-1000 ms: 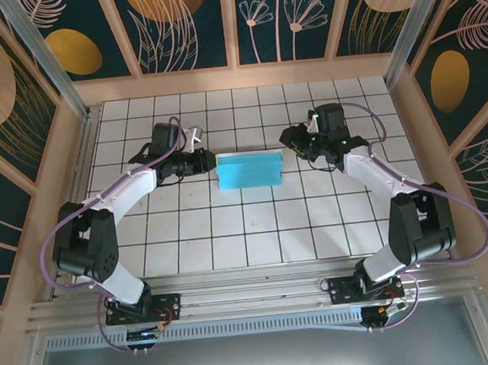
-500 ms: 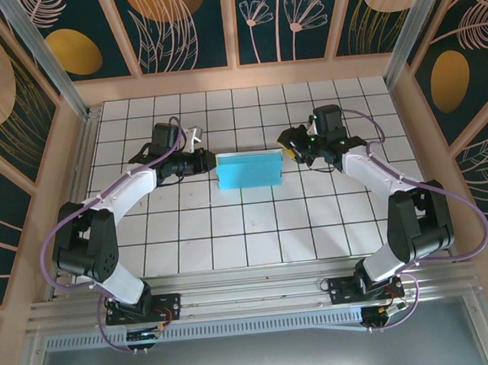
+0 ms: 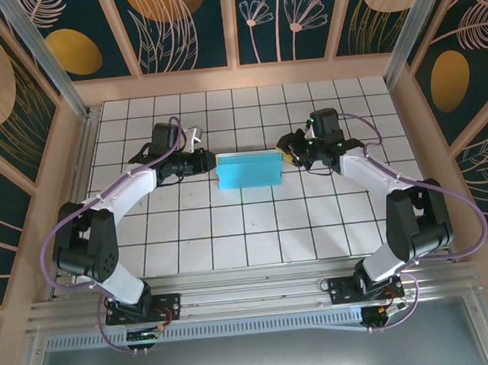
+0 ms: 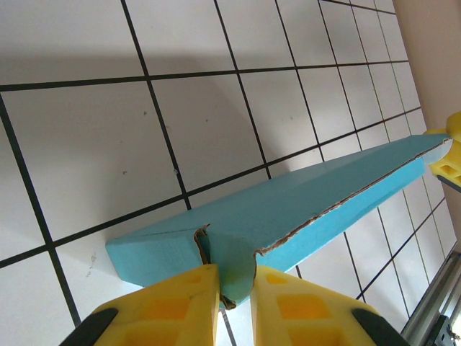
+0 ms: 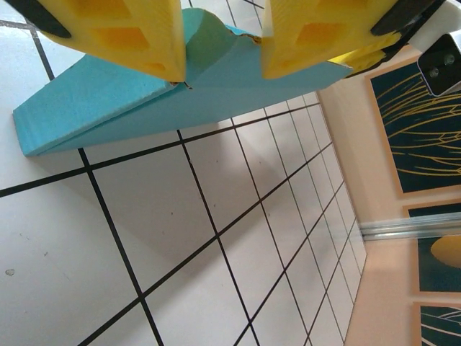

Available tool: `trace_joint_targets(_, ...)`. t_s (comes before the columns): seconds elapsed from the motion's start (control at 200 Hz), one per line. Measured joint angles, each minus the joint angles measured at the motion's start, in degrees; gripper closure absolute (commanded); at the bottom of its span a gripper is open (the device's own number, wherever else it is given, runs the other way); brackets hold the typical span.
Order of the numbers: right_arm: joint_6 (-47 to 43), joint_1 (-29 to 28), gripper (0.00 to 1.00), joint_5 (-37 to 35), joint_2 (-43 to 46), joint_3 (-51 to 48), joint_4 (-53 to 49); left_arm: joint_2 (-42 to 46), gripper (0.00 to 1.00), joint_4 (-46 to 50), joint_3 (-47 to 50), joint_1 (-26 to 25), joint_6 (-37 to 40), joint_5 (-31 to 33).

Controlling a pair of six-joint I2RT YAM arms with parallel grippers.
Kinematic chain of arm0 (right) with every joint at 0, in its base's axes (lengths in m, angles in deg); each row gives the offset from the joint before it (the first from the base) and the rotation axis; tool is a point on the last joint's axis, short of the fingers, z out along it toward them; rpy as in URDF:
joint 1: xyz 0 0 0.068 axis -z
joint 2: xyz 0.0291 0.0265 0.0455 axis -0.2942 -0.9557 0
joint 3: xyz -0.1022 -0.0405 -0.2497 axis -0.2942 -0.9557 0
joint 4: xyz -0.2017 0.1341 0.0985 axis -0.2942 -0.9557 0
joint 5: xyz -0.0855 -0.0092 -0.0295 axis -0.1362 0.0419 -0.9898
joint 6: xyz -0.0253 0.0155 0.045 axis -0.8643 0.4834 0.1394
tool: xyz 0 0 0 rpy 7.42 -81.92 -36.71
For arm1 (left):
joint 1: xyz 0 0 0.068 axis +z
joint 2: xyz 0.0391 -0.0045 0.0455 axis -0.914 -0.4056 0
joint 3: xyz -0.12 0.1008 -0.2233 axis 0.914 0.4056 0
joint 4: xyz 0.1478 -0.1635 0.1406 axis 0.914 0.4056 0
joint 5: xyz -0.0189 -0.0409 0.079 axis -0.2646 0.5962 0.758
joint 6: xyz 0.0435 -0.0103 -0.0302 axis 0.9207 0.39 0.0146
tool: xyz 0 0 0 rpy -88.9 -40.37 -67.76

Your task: Fold the paper box

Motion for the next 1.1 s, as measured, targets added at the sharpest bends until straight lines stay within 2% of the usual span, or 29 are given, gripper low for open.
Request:
trace_joint_targets(0.521, -3.04, -0.2, 0.72, -1.18, -0.31, -0.2, 0.22, 0.0, 0.8, 0.0, 0.0, 0.0, 0.0, 0.02)
trace_joint_targets(1.101, -10.73, -1.81, 0.69, -6.16, -0.33, 1.84, -6.1, 0.0, 0.8, 0.04, 0.0, 0.0, 0.0, 0.04)
